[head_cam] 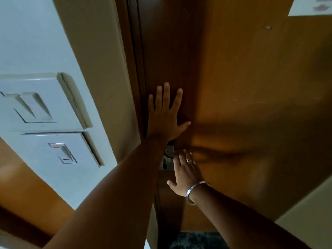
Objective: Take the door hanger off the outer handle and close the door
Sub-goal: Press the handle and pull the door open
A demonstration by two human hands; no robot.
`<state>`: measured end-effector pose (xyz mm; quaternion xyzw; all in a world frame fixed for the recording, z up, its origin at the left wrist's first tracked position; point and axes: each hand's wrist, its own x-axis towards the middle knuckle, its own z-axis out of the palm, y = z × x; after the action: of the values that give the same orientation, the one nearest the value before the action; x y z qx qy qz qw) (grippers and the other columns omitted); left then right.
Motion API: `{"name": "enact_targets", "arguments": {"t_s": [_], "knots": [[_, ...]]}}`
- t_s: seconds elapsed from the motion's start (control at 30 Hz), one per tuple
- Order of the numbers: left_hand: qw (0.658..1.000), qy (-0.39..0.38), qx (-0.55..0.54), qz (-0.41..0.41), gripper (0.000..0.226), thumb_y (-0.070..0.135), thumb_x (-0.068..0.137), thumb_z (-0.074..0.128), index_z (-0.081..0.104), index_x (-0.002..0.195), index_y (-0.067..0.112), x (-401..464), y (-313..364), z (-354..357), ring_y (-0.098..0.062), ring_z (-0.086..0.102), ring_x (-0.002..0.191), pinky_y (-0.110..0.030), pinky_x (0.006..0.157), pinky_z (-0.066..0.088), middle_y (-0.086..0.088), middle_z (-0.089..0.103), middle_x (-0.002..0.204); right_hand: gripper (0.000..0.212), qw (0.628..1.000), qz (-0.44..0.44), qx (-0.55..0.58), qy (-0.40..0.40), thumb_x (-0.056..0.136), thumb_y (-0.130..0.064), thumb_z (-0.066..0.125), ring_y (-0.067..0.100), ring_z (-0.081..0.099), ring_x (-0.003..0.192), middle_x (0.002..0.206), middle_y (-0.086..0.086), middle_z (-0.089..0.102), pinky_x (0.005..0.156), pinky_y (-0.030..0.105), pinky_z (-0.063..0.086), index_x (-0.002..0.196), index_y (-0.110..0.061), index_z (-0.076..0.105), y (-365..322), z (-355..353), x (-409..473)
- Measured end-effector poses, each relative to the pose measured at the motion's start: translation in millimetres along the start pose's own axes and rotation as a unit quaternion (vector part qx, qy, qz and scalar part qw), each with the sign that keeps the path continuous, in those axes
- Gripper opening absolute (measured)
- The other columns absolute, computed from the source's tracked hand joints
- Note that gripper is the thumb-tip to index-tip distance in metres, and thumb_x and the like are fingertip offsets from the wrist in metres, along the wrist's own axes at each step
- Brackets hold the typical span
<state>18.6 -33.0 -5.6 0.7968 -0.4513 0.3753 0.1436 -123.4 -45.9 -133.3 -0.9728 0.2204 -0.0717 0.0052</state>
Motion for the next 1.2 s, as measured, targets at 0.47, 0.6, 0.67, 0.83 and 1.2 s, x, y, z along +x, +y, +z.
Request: {"name": "enact_targets", "arguments": {"t_s": [0.47, 0.6, 0.67, 0.83, 1.2], "knots": [[1.000, -0.008, -0.029, -0.002, 0.116, 0.083, 0.068, 0.049, 0.006, 0.156, 0.022, -1, 2, 1, -0.041, 0.000, 0.148, -0.063, 0.116, 0.004, -0.023, 0.005, 0.162, 0.103, 0.991, 0.051, 0.119, -0.013, 0.064, -0.062, 0.071, 0.033, 0.030, 0.138, 0.151, 0.011, 0.030, 0.110, 0.041, 0.031, 0.141, -0.019, 0.017, -4, 19, -4], [1.000, -0.022, -0.017, -0.015, 0.116, 0.084, 0.068, 0.048, 0.005, 0.156, 0.022, -4, 5, -5, -0.041, 0.000, 0.148, -0.063, 0.116, 0.007, -0.023, 0.005, 0.162, 0.100, 0.992, 0.028, 0.123, -0.017, 0.068, -0.062, 0.068, 0.033, 0.036, 0.133, 0.147, 0.011, 0.036, 0.107, 0.041, 0.034, 0.142, -0.018, 0.019, -1, 10, -10], [0.999, -0.028, -0.016, -0.021, 0.117, 0.084, 0.067, 0.049, 0.004, 0.157, 0.023, -7, 6, -10, -0.040, -0.001, 0.148, -0.063, 0.116, 0.006, -0.023, 0.004, 0.162, 0.102, 0.992, 0.019, 0.120, -0.043, 0.070, -0.061, 0.066, 0.033, 0.034, 0.135, 0.149, 0.013, 0.034, 0.108, 0.042, 0.033, 0.146, -0.016, 0.016, 1, 3, -12], [0.998, -0.041, -0.027, -0.035, 0.118, 0.082, 0.068, 0.051, -0.001, 0.156, 0.025, -20, 13, -27, -0.037, -0.011, 0.149, -0.059, 0.117, -0.004, -0.018, -0.009, 0.163, 0.104, 0.991, -0.011, 0.082, -0.105, 0.072, -0.063, 0.061, 0.032, 0.030, 0.139, 0.154, 0.013, 0.029, 0.113, 0.044, 0.030, 0.149, -0.017, 0.007, 8, -12, -28], [0.993, -0.102, 0.016, -0.059, 0.114, 0.082, 0.073, 0.043, -0.018, 0.153, 0.029, -58, 36, -80, -0.032, -0.029, 0.144, -0.054, 0.115, -0.014, -0.011, -0.038, 0.155, 0.079, 0.992, -0.102, -0.030, -0.064, 0.081, -0.049, 0.062, 0.034, 0.045, 0.125, 0.139, 0.016, 0.046, 0.106, 0.046, 0.037, 0.141, -0.009, 0.030, 6, -47, -74]]}}
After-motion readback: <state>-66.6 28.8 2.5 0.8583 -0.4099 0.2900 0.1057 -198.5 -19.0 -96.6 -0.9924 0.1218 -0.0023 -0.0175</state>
